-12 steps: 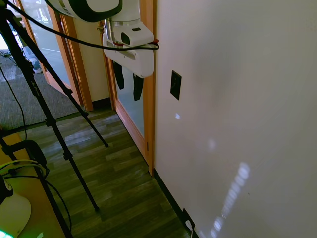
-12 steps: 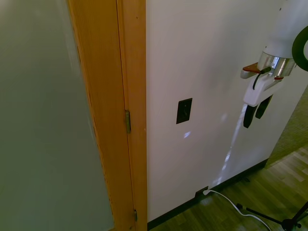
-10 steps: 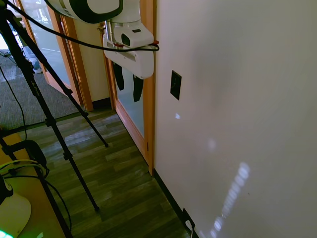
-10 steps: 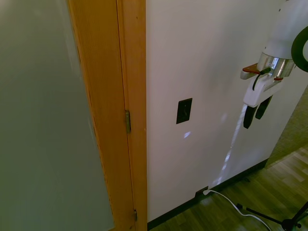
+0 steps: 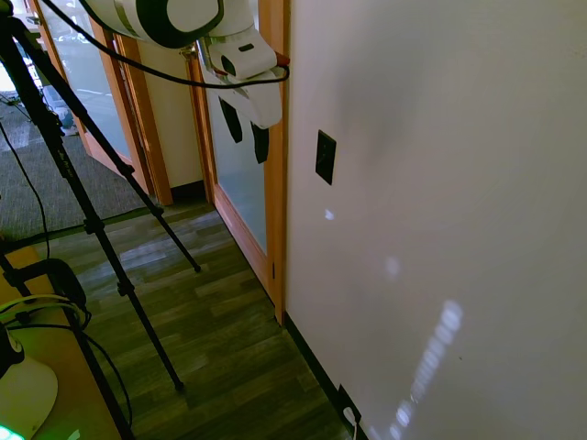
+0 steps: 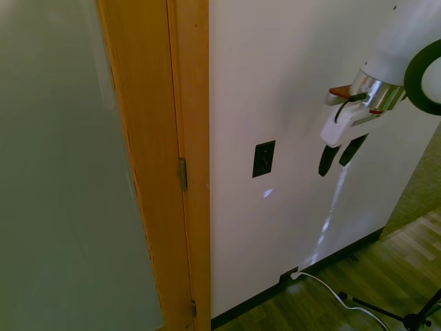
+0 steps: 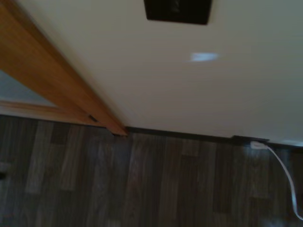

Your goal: Turn on the light

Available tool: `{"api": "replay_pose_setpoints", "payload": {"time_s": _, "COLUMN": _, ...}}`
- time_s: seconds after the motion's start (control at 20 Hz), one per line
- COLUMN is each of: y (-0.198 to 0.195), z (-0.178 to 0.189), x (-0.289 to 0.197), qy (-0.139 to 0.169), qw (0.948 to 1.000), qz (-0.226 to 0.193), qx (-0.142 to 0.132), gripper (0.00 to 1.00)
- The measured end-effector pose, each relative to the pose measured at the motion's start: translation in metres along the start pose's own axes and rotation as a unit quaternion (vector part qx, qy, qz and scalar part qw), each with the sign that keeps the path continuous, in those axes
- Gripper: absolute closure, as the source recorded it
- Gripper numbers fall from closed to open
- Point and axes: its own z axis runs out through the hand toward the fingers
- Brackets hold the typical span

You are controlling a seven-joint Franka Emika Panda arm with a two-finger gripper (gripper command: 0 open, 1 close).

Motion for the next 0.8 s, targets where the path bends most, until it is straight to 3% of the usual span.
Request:
{"api": "replay_pose_setpoints", "payload": {"time_s": 0.2, "y": -0.036, "z": 0.026, "x": 0.013, "qy": 0.027, "qw": 0.9986, "qz": 0.046, "qx": 0.005, "gripper": 0.00}}
{"api": "replay_pose_setpoints", "payload": {"time_s": 0.4, "y": -0.070, "z": 0.047, "x": 0.025, "qy": 0.051, "qw": 0.9965, "qz": 0.066, "qx": 0.007, "gripper": 0.00}}
{"api": "replay_pose_setpoints", "payload": {"time_s": 0.7, "y": -0.088, "z": 0.092, "x": 0.038, "qy": 0.052, "qw": 0.9953, "qz": 0.081, "qx": 0.006, "gripper": 0.00}}
{"api": "replay_pose_setpoints", "payload": {"time_s": 0.8, "y": -0.089, "z": 0.098, "x": 0.048, "qy": 0.068, "qw": 0.9929, "qz": 0.098, "qx": 0.005, "gripper": 0.00}}
